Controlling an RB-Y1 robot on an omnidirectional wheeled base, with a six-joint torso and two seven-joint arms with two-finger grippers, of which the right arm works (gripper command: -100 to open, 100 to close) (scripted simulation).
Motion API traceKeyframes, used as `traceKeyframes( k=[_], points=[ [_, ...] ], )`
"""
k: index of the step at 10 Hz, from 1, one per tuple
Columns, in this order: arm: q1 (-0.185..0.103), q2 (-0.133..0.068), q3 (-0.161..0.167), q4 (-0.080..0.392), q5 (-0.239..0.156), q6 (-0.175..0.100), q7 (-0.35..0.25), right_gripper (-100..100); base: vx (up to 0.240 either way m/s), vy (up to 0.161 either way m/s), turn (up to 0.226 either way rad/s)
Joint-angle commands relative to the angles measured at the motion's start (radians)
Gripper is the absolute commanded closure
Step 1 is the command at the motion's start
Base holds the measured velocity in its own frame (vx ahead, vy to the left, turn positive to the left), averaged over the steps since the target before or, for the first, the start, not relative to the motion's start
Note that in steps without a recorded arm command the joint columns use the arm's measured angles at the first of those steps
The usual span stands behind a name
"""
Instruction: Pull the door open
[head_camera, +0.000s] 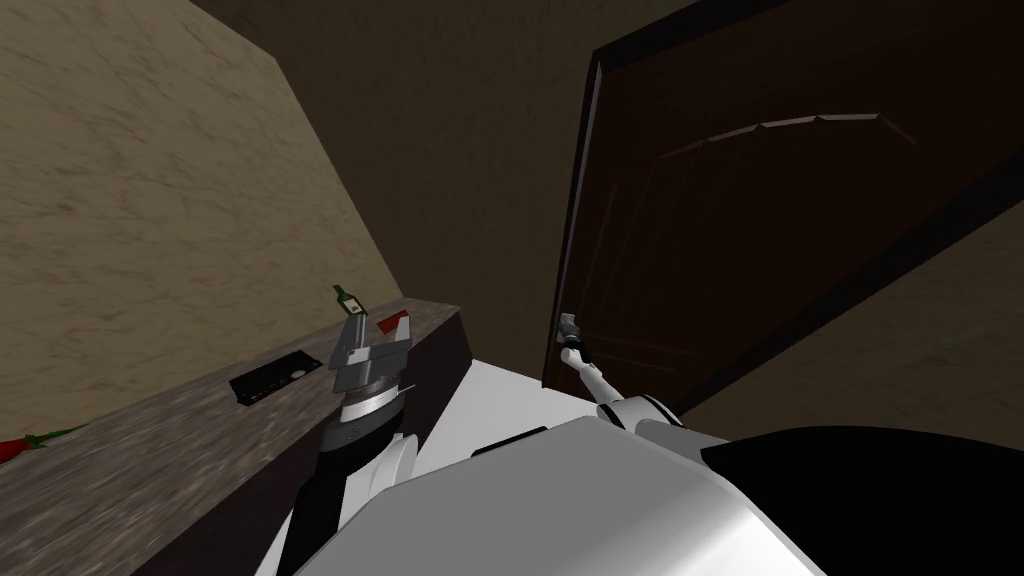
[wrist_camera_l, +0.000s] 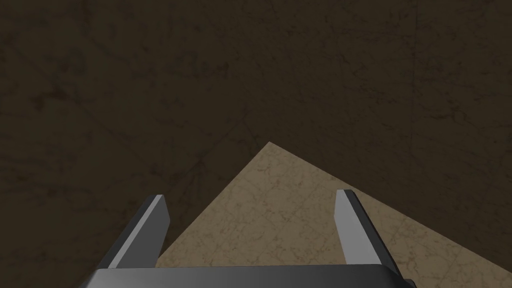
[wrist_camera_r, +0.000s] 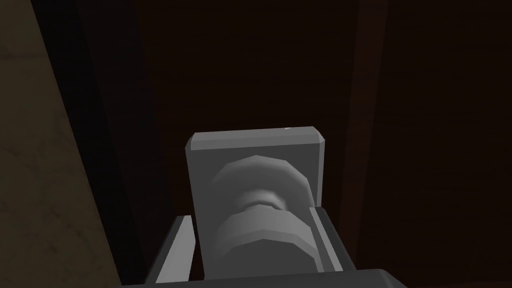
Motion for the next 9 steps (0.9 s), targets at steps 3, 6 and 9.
traceKeyframes(
  k=[3,6,9],
  points=[
    [0.0,0.003,0.002,0.0,0.0,0.001,0.001,100,-0.022,-0.002,0.003],
    [0.005,-0.004,0.013,-0.005,0.003,0.006,-0.01,100,-0.041,-0.008,0.024],
    [0.014,-0.016,0.043,-0.019,0.011,0.016,-0.041,100,-0.216,-0.016,0.114]
  ],
)
